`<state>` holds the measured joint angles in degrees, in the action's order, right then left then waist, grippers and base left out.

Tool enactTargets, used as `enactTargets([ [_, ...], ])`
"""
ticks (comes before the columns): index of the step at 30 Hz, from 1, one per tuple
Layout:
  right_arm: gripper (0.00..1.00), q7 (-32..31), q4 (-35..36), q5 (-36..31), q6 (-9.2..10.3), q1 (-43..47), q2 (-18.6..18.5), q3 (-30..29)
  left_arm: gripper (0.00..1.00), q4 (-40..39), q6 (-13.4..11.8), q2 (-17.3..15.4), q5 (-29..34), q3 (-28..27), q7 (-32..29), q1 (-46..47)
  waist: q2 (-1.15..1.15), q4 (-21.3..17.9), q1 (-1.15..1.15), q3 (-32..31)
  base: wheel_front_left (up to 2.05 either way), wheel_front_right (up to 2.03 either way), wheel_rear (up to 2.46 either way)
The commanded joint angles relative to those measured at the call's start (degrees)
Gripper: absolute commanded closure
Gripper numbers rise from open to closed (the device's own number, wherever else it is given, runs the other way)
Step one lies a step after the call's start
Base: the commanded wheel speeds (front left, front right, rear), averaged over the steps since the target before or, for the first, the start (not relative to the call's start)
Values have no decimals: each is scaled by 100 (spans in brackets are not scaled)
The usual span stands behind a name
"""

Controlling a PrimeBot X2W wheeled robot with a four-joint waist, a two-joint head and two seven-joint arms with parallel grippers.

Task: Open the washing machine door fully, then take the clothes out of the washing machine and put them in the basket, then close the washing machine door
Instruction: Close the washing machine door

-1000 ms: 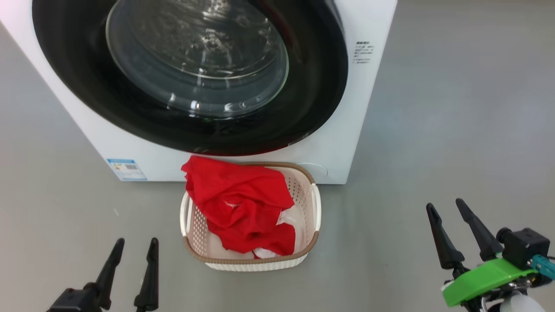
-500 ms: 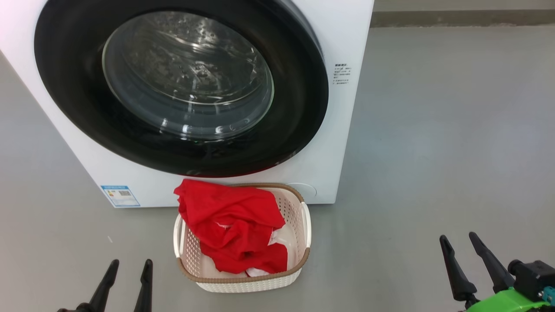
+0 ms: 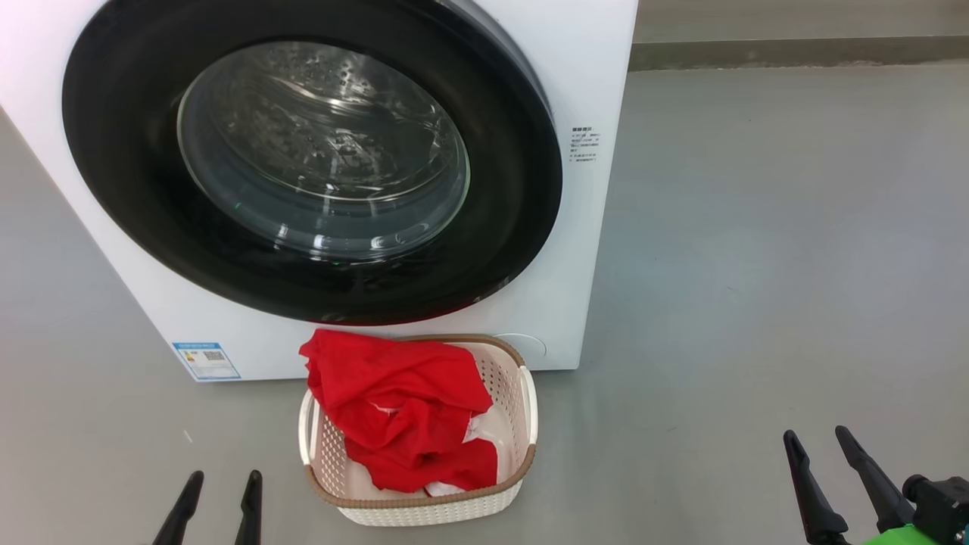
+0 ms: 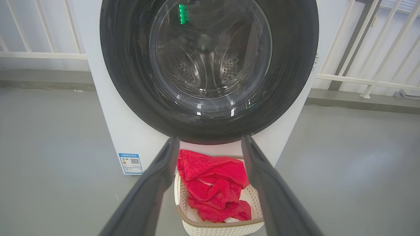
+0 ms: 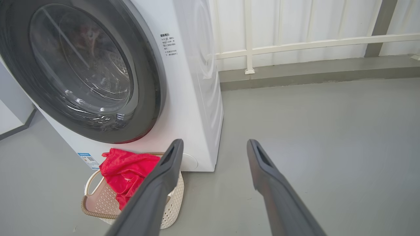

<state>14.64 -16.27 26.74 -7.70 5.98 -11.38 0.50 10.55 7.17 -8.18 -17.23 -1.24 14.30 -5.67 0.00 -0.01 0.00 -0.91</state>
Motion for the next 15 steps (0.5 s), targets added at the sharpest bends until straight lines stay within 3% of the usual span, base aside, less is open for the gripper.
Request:
enactTargets([
  [1,0,36,153,-69,21,1,-122,65,0,-157,32,-104,-25,-217,70,121,0,-4,0,-4,0,0,0],
  [15,0,36,185,-81,21,26,-74,44,0,-137,32,-112,-21,-198,70,144,0,19,0,2,0,0,0],
])
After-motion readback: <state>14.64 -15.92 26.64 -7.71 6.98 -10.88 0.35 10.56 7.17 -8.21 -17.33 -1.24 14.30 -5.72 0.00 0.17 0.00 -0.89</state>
